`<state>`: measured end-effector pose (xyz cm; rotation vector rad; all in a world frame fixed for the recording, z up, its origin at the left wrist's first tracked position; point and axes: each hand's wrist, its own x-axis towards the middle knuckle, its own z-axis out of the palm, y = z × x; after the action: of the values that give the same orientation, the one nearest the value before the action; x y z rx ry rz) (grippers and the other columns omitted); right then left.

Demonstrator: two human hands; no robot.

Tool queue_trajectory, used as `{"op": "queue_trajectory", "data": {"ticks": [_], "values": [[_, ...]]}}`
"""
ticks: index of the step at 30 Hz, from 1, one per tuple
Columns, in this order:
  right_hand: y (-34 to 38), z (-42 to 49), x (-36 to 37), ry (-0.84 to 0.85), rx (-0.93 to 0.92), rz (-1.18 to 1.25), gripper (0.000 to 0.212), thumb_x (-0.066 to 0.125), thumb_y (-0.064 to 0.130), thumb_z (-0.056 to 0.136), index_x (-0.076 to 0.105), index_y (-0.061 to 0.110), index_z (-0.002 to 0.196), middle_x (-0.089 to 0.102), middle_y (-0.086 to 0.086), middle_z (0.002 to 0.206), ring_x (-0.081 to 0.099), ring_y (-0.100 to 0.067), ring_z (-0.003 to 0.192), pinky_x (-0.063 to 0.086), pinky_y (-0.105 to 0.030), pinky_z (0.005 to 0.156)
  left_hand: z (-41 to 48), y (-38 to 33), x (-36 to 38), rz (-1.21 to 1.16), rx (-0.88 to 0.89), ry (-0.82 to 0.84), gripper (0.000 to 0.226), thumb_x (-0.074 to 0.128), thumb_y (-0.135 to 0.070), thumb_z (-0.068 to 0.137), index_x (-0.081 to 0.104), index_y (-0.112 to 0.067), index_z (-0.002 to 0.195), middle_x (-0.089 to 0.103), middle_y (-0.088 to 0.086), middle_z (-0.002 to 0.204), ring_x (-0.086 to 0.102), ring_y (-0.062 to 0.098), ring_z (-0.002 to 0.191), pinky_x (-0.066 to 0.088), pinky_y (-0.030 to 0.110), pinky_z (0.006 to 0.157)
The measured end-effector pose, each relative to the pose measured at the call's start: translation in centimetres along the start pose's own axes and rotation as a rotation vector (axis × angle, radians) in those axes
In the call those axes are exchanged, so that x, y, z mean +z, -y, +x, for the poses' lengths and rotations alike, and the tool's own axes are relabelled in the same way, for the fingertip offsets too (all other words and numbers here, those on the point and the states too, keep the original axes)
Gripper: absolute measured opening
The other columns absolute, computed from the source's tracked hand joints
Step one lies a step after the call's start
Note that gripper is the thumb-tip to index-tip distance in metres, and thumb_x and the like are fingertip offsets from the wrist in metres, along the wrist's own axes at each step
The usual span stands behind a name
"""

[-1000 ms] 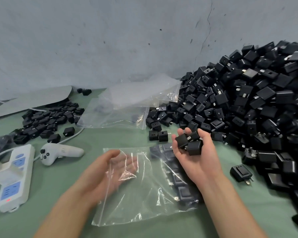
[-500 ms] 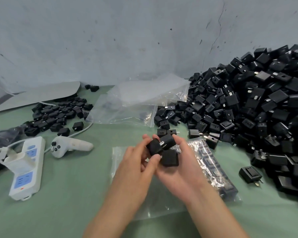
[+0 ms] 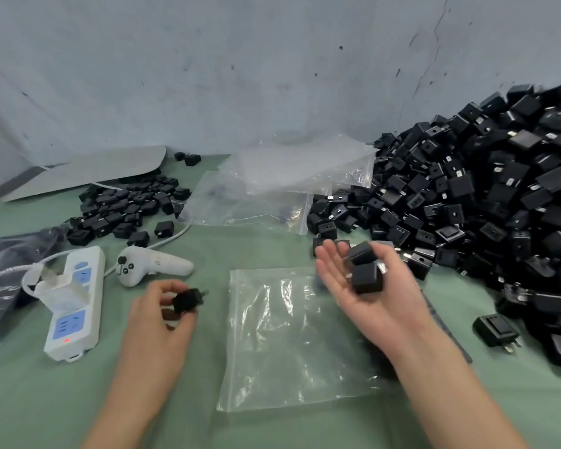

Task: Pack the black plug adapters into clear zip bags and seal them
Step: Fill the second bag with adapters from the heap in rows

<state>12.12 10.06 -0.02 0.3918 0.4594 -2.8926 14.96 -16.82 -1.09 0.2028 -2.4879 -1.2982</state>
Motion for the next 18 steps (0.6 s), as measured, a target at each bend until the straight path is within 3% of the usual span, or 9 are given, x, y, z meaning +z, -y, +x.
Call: {"op": "queue_trajectory", "data": {"ticks": [3,6,8,10,13,16,18], "values": [[1.5,0.2,-0.5,-0.039,-0.089,0.025,0.037,0.054,0.029,0.097,0.059,-0.001,0.119,0.070,-0.023,0.113,0.071,-0.038,0.101,0.057,-0.047,0.084,-0.8,1.4,0.4,0.159,0.025,0.082,0.048,0.068,-0.001,0.087,0.050,-0.045,0.092,0.051,-0.008,0.100,0.056,-0.002,0.085,0.039,0.025,0.073],[1.9,0.5,-0.9,-0.078,-0.130,0.049,0.037,0.053,0.030,0.099,0.058,0.001,0.121,0.070,-0.022,0.112,0.072,-0.037,0.100,0.057,-0.046,0.086,-1.5,1.3,1.5,0.148,0.106,0.147,0.047,0.065,0.000,0.088,0.053,-0.045,0.096,0.050,-0.017,0.102,0.054,-0.010,0.091,0.039,0.009,0.074],[1.8,0.6,-1.1,-0.094,-0.140,0.058,0.036,0.052,0.030,0.099,0.058,0.001,0.118,0.070,-0.022,0.111,0.072,-0.037,0.099,0.057,-0.046,0.088,-1.8,1.0,2.2,0.142,0.170,0.182,0.044,0.064,-0.002,0.088,0.055,-0.045,0.097,0.051,-0.021,0.103,0.056,-0.009,0.092,0.041,0.009,0.076],[1.8,0.7,-1.3,-0.101,-0.147,0.060,0.034,0.052,0.029,0.098,0.058,0.001,0.116,0.070,-0.022,0.110,0.072,-0.037,0.098,0.057,-0.045,0.089,-2.1,0.8,2.6,0.135,0.211,0.238,0.041,0.063,-0.006,0.090,0.057,-0.046,0.098,0.054,-0.025,0.103,0.058,-0.006,0.092,0.045,0.017,0.079],[2.0,0.9,-1.4,-0.108,-0.153,0.056,0.034,0.052,0.029,0.098,0.059,0.000,0.116,0.071,-0.022,0.109,0.072,-0.036,0.097,0.058,-0.045,0.084,-2.3,1.0,1.9,0.151,0.250,0.338,0.039,0.057,-0.007,0.093,0.064,-0.045,0.099,0.063,-0.028,0.102,0.059,-0.003,0.095,0.042,0.014,0.080],[2.5,1.0,-1.6,-0.110,-0.165,0.061,0.036,0.053,0.029,0.098,0.058,0.000,0.119,0.071,-0.022,0.109,0.072,-0.036,0.097,0.058,-0.046,0.082,-2.1,1.2,0.9,0.094,0.158,0.342,0.042,0.051,-0.005,0.095,0.068,-0.043,0.102,0.068,-0.030,0.100,0.064,0.001,0.094,0.047,0.014,0.080],[2.7,1.0,-1.7,-0.111,-0.173,0.062,0.035,0.053,0.029,0.098,0.059,0.001,0.119,0.071,-0.022,0.108,0.072,-0.036,0.097,0.058,-0.045,0.083,-1.7,0.9,1.0,-0.157,-0.040,0.276,0.033,0.050,-0.008,0.099,0.063,-0.036,0.111,0.074,-0.019,0.094,0.070,0.009,0.083,0.053,0.022,0.076]]}}
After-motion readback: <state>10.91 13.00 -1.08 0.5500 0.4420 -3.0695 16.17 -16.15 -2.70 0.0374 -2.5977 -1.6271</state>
